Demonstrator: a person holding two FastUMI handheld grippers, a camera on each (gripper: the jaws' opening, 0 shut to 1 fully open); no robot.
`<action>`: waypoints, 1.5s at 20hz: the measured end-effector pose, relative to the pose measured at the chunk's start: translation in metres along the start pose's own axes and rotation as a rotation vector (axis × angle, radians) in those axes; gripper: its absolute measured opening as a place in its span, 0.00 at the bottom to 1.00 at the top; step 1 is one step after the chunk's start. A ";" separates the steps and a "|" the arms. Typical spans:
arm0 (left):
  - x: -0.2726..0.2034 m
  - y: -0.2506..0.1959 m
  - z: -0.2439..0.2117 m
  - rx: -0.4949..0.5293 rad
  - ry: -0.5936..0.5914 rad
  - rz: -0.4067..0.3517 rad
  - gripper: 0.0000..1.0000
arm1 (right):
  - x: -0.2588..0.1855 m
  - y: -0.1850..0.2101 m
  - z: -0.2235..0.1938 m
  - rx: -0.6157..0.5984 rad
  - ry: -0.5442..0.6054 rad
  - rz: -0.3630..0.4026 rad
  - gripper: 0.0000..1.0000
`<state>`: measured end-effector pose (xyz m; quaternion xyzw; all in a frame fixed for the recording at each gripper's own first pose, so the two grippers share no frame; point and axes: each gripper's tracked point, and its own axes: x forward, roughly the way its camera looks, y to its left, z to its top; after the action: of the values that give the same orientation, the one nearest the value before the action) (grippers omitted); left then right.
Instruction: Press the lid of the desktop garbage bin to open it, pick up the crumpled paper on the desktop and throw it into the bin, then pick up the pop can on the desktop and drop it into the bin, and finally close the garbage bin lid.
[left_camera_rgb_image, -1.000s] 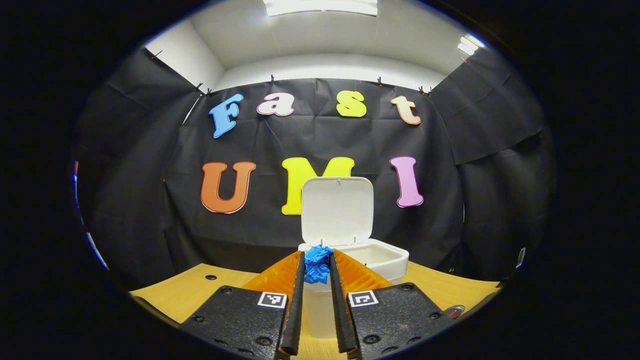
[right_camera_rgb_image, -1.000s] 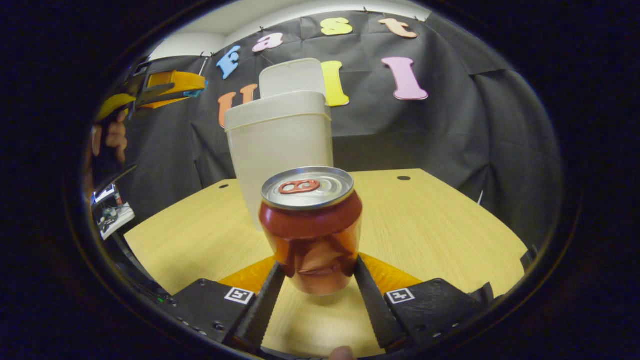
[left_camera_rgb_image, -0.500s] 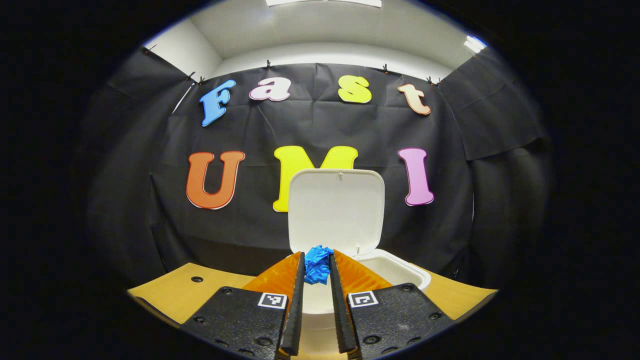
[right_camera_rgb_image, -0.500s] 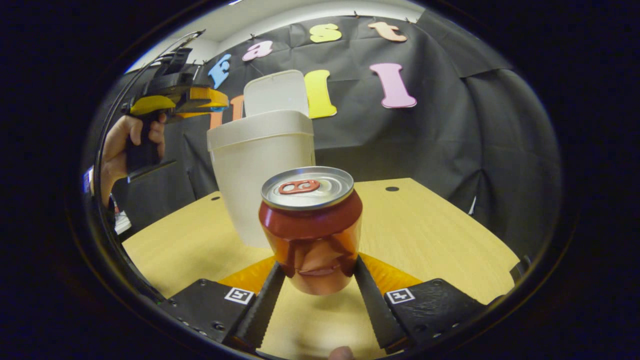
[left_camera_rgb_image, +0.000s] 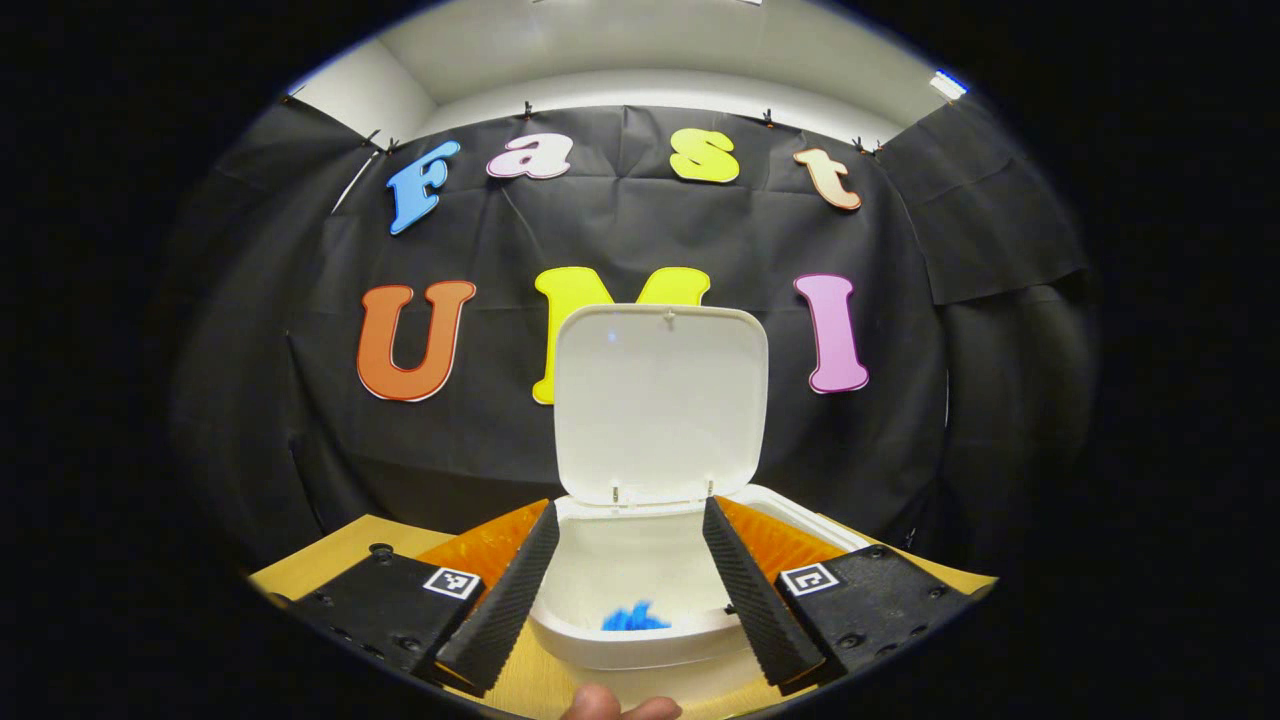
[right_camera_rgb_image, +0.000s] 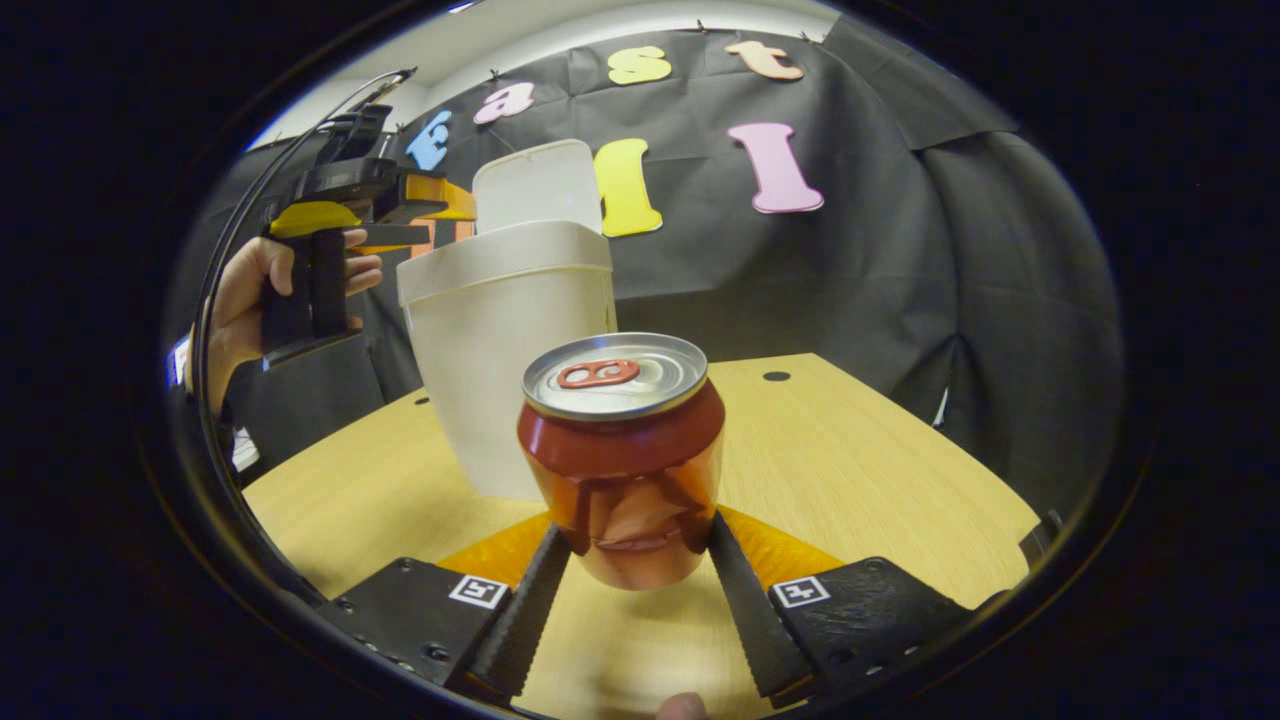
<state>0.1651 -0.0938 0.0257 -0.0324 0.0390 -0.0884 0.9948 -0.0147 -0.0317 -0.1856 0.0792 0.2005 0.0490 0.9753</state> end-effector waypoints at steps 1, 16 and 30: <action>0.000 0.001 0.001 -0.004 -0.001 0.002 0.96 | -0.001 -0.001 -0.001 -0.001 -0.002 -0.002 0.80; -0.062 0.025 -0.004 -0.005 -0.027 0.009 0.98 | -0.018 0.018 0.051 -0.097 -0.055 0.017 0.80; -0.139 0.087 -0.058 0.025 0.017 0.130 0.98 | -0.006 0.086 0.188 -0.148 -0.177 0.165 0.80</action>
<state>0.0392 0.0132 -0.0282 -0.0166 0.0484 -0.0241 0.9984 0.0497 0.0269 0.0026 0.0272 0.1025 0.1366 0.9849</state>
